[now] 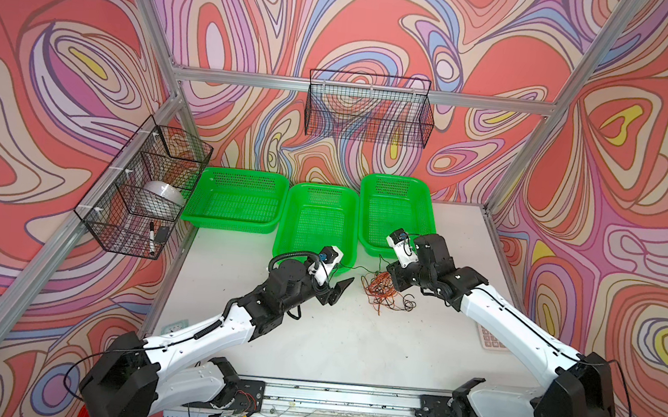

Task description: Untangle the cables

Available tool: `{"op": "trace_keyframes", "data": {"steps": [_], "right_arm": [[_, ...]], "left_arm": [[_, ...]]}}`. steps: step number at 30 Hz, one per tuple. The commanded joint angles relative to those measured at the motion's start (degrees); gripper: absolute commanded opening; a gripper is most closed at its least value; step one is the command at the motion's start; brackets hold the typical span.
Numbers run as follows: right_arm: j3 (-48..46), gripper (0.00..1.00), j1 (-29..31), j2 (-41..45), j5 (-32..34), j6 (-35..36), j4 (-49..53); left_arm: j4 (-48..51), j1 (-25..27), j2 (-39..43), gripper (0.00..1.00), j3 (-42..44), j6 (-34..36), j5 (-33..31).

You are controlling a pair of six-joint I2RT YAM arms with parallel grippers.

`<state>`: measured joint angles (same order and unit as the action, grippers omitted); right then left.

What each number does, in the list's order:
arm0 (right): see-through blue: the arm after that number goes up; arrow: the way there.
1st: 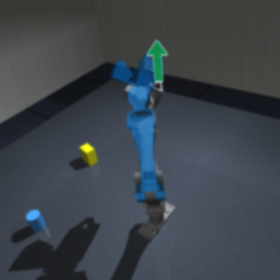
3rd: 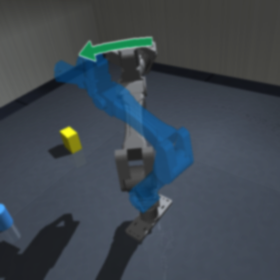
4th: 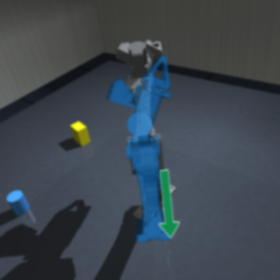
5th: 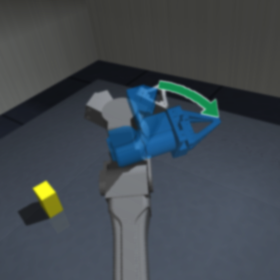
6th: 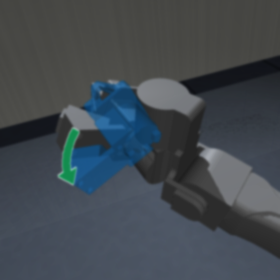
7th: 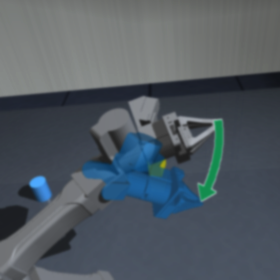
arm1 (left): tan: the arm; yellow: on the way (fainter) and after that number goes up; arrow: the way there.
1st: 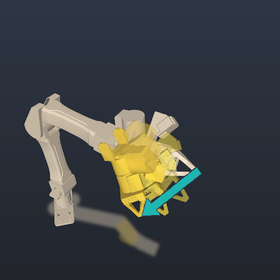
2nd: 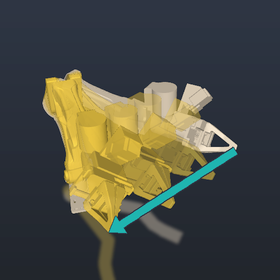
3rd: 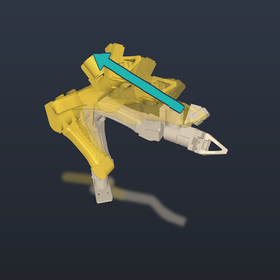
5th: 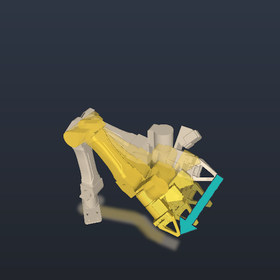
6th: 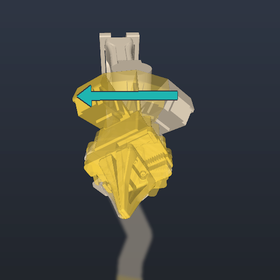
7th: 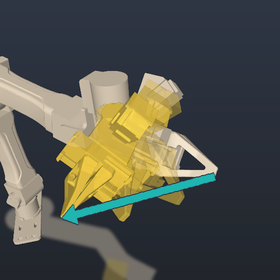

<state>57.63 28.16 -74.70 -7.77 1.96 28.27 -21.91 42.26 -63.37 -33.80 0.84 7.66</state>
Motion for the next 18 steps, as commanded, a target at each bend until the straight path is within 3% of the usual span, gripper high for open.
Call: {"op": "trace_keyframes", "data": {"steps": [1,4,10,18], "right_arm": [[-0.41,0.0,0.01,-0.35,0.16,-0.46,-0.77],[-0.23,0.0,0.01,-0.46,0.24,-0.46,-0.68],[-1.1,0.0,-0.03,1.38,0.99,-0.79,-1.37],[-1.57,0.0,0.03,2.37,3.62,0.15,-0.87]], "left_arm": [[2.99,-0.16,1.58,0.94,-2.8,1.03,1.29],[5.39,0.17,1.81,1.0,-4.4,3.31,1.05],[8.29,0.2,6.22,1.0,-2.96,5.9,-8.27],[11.18,0.02,10.25,1.0,-0.32,1.85,-14.0]]}}
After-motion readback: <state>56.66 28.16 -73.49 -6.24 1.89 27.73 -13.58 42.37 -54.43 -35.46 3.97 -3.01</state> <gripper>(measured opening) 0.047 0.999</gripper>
